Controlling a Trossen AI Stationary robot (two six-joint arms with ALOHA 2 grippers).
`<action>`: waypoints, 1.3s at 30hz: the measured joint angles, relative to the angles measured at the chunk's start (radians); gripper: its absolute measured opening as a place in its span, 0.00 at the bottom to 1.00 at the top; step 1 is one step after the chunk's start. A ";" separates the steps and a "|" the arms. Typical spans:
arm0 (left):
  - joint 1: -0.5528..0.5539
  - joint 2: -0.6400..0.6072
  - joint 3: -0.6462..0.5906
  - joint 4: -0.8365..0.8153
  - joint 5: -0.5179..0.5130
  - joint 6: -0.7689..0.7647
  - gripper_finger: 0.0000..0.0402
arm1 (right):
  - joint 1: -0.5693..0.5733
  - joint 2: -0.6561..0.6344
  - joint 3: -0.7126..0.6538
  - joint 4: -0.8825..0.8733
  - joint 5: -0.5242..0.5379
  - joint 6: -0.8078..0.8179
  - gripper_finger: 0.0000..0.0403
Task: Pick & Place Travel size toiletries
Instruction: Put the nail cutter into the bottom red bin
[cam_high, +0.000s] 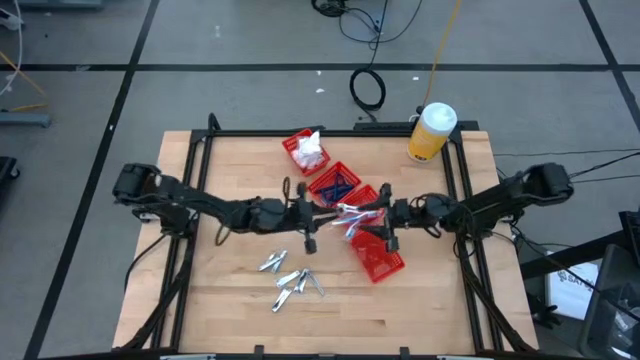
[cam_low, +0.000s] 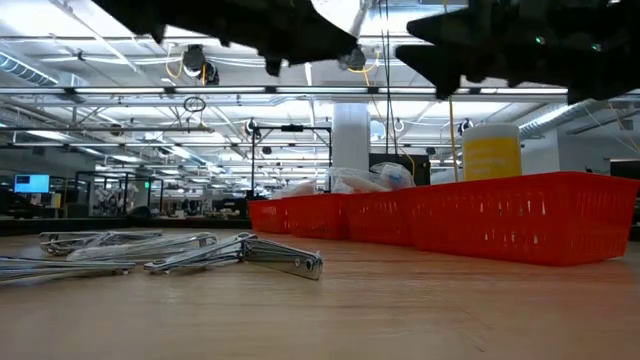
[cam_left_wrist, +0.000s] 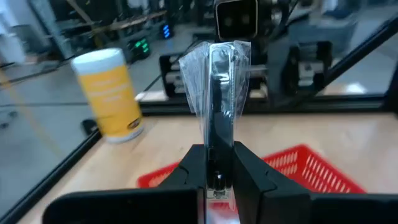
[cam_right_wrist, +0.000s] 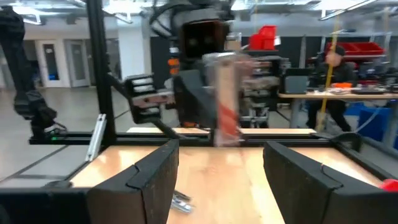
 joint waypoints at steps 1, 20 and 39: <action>0.011 0.020 0.000 0.034 0.028 -0.002 0.08 | 0.007 0.022 0.022 0.000 0.000 0.000 0.55; 0.035 0.137 0.001 0.233 0.171 -0.017 0.08 | 0.014 0.183 0.176 -0.007 0.002 -0.003 0.48; 0.020 0.135 0.003 0.193 0.168 -0.156 0.18 | 0.014 0.178 0.176 0.007 -0.005 -0.024 0.11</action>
